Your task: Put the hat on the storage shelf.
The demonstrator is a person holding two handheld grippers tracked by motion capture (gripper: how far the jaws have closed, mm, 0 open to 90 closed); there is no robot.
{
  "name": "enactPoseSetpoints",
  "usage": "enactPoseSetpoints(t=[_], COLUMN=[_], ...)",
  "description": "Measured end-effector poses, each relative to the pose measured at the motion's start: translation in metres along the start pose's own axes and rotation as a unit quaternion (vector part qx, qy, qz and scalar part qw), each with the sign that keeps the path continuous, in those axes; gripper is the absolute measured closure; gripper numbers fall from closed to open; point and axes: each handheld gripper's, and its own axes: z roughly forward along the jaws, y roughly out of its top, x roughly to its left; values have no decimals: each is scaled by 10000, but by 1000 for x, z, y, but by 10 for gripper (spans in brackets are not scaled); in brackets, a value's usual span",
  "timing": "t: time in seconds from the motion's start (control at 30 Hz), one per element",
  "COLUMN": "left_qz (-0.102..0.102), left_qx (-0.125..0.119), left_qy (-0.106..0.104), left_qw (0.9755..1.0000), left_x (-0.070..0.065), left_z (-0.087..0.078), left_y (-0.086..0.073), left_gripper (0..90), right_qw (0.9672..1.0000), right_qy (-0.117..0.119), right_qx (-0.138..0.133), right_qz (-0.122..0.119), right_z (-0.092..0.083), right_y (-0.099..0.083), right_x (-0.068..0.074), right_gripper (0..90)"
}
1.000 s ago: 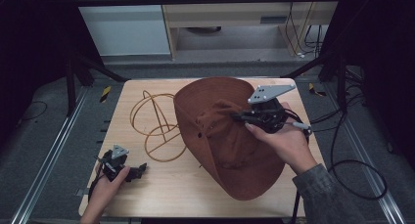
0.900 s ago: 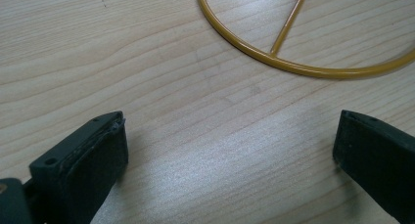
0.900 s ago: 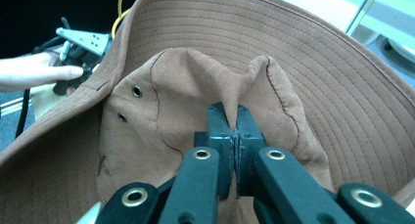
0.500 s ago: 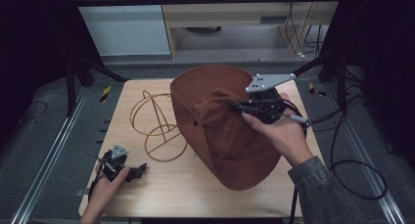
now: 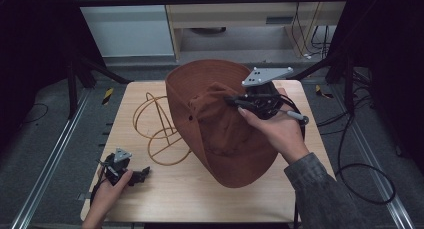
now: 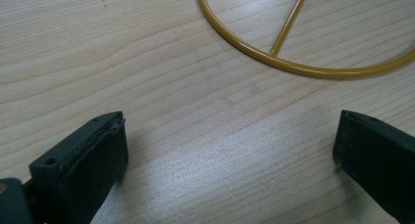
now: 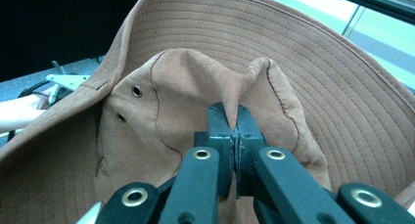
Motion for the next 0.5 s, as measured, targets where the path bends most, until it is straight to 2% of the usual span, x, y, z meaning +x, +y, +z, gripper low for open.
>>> enactPoseSetpoints(t=[0.27, 0.5], left_qz=[-10, -24], left_qx=[-2, -23], left_qy=[7, 18], left_qw=[10000, 10000], left_x=[0, 0], left_z=[0, 0], left_y=[0, 0], left_gripper=[0, 0], right_qw=[9999, 9995], right_qy=[-11, 81], right_qx=[-148, -272], right_qz=[17, 100], right_z=[7, 18], right_y=[13, 20], right_x=[1, 4], right_gripper=[893, 893])
